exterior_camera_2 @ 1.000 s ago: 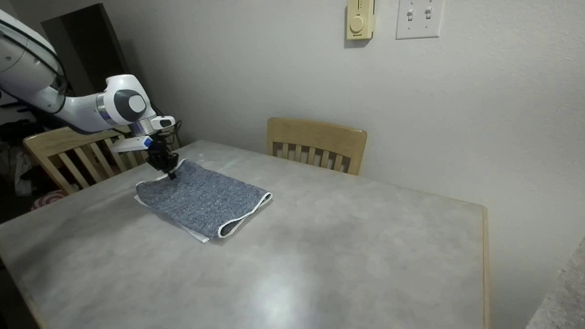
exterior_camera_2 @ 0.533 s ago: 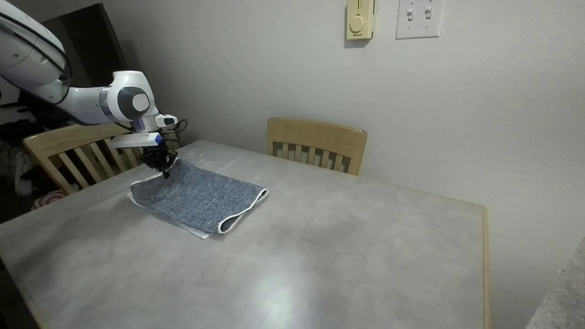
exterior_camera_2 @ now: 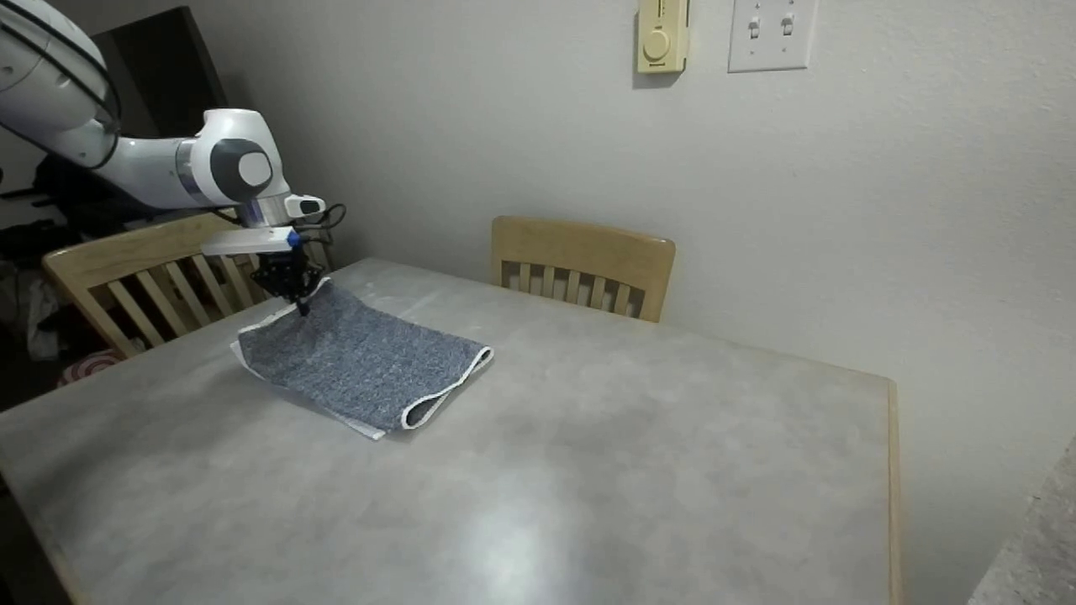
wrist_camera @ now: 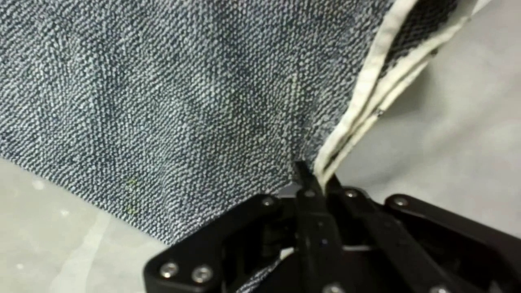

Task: Fold the towel

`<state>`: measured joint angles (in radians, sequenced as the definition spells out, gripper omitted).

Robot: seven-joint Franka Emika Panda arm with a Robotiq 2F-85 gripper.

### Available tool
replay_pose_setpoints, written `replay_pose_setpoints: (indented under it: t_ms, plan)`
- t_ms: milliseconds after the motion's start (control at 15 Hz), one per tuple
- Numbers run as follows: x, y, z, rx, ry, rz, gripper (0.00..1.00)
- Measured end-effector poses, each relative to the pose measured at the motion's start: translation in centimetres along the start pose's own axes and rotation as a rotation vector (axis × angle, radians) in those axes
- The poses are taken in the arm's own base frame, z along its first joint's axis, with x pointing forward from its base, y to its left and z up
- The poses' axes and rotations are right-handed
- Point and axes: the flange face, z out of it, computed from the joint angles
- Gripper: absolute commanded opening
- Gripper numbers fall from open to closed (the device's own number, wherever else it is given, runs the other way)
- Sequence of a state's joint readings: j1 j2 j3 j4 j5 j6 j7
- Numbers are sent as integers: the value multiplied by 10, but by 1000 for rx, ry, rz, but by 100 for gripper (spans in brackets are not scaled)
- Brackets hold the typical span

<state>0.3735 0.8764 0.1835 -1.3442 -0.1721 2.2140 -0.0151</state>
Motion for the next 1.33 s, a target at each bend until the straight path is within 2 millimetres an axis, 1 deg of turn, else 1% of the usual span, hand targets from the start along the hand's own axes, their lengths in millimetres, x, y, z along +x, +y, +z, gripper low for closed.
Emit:
replay_pose_setpoints:
  t_ms: [333, 533, 733, 867, 1000, 1333]
  plan:
    - [-7, 0, -27, -10, -4, -1, 1]
    - [-16, 0, -44, -15, -26, -4, 1]
    - [-26, 7, -57, 0, -45, -26, 1]
    - [-32, 17, -63, 14, -54, -59, 1]
    - [-38, 31, -64, 18, -63, -82, 1]
    - [-53, 75, -64, 39, -70, -120, 1]
